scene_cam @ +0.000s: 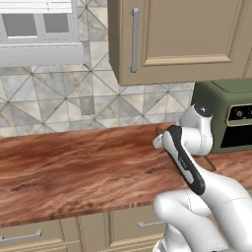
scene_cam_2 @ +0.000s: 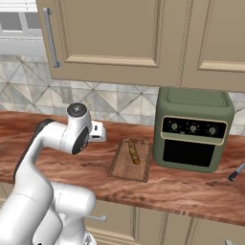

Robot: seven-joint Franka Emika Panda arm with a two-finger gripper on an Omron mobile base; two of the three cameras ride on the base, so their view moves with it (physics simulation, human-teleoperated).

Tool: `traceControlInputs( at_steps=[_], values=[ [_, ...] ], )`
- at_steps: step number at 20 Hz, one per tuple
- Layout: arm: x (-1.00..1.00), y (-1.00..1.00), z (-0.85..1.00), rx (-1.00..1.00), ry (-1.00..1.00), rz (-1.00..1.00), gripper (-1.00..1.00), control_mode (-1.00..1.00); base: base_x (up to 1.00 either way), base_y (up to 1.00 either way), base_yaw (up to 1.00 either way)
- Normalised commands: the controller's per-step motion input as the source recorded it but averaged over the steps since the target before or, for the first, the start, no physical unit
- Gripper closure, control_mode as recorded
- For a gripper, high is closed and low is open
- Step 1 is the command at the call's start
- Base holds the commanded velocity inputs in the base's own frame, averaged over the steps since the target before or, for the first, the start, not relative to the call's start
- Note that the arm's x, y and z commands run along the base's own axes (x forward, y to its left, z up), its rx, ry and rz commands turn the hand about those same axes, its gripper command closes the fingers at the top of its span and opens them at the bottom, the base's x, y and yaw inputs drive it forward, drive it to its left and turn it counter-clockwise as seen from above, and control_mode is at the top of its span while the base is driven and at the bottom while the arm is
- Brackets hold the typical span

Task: Retrieve the sausage and cheese from the fridge and place them on the cutting board on the counter.

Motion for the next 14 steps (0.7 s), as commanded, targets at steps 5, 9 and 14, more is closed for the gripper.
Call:
traceControlInputs(
  at_steps=[5, 9, 14],
  values=[
    [-0.01, -0.02, 0.0, 0.0, 0.0, 0.0, 1.0, -1.0, 0.0, 0.0, 0.0],
    [0.02, -0.48, -0.06, 0.17, 0.05, 0.13, 1.0, -1.0, 0.0, 0.0, 0.0],
    [0.21, -0.63, -0.12, 0.08, 0.3, 0.0, 1.0, -1.0, 0.0, 0.0, 0.0]
  ],
)
